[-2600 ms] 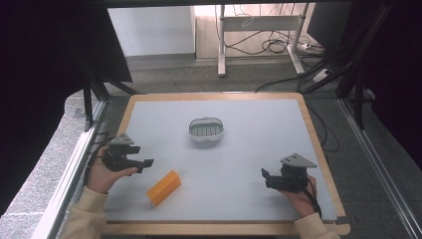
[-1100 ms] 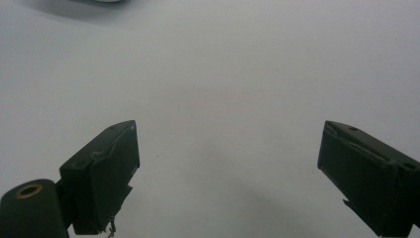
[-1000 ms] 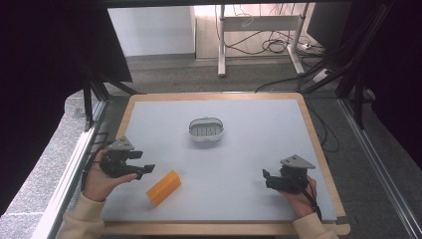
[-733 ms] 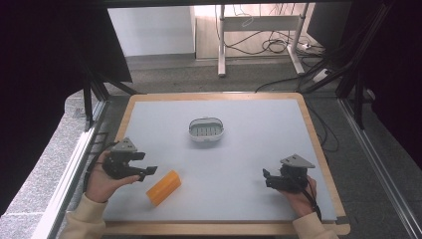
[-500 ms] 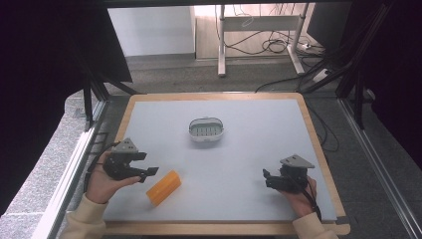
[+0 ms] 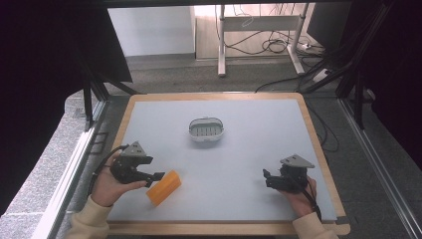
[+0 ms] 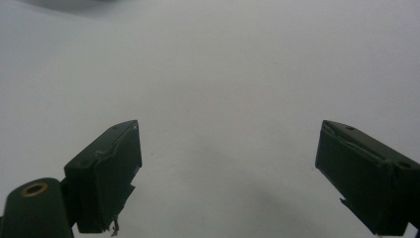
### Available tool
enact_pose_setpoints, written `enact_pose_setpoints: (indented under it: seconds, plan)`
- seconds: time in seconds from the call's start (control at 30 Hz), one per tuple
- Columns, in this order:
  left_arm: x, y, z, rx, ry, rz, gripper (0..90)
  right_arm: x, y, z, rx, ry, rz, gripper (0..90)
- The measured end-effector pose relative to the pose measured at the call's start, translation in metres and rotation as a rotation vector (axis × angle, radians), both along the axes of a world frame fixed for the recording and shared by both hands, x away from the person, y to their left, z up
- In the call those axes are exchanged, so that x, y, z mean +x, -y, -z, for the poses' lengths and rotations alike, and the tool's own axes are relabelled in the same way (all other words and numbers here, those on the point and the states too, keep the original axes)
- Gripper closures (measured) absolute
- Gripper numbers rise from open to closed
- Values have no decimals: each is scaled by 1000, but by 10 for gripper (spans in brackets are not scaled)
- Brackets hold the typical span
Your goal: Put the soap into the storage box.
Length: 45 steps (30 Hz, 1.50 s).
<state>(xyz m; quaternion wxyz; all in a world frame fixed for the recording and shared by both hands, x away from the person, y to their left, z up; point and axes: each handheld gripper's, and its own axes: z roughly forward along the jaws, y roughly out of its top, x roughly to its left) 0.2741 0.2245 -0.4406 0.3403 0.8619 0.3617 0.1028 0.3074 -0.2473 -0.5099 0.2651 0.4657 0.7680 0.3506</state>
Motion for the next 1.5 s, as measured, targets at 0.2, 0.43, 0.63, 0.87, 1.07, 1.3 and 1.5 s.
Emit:
enact_pose_setpoints:
  seconds: [0.2, 0.43, 0.63, 0.87, 1.07, 1.3, 1.5]
  plan:
    - [-1, 3, 3, 7, -15, 3, 278, 1, 0, 1, -1, -1, 3, 110]
    - [0, 16, 12, 28, -34, 31, 276, 1, 0, 2, 5, -9, -3, 115]
    - [1, 23, 19, 47, -57, 43, 271, 2, 1, 2, 2, -14, 1, 115]
    - [1, 28, 28, 77, -81, 36, 268, 2, 2, 2, 2, -10, 2, 115]
    - [1, 37, 36, 125, -106, 43, 273, 2, 1, 2, -1, -7, 2, 115]
    - [2, 41, 42, 163, -117, 30, 294, 2, 1, 2, -6, -7, 2, 115]
    - [2, 45, 46, 181, -140, 33, 312, 2, 1, 2, -8, -7, 4, 114]
